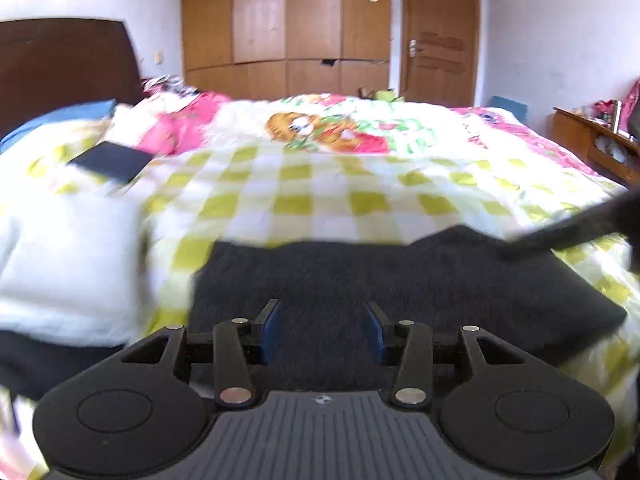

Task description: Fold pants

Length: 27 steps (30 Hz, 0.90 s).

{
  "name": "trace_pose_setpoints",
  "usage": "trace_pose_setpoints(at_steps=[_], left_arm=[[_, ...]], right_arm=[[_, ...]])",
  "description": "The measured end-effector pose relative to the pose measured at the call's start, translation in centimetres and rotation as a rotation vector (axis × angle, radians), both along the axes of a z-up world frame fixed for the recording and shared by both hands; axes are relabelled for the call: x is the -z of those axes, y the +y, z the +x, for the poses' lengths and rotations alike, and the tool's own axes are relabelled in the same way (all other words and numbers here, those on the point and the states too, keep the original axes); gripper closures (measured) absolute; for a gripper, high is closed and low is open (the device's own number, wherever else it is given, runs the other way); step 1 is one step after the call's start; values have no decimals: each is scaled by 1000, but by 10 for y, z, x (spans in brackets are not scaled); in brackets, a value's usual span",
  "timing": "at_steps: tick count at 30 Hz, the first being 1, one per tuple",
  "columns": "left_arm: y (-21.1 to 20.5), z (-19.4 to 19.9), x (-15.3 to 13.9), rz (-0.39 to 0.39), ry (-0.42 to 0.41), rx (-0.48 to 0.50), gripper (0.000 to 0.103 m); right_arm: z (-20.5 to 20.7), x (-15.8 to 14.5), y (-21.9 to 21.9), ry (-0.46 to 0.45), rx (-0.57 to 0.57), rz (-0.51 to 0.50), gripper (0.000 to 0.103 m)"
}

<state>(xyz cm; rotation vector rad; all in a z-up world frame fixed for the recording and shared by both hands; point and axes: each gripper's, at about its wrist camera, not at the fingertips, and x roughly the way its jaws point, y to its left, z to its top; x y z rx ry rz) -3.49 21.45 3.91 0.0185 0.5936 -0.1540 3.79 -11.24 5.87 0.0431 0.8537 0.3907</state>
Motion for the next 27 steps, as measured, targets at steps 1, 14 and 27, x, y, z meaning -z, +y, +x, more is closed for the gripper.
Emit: trace_pose_setpoints(at_steps=[1, 14, 27], left_arm=[[-5, 10, 5, -10, 4, 12, 47], [-50, 32, 25, 153, 154, 52, 46], [-93, 41, 22, 189, 195, 160, 46]], right_arm=[[1, 5, -20, 16, 58, 13, 66], [9, 62, -132, 257, 178, 419, 63], [43, 97, -149, 471, 25, 669, 63]])
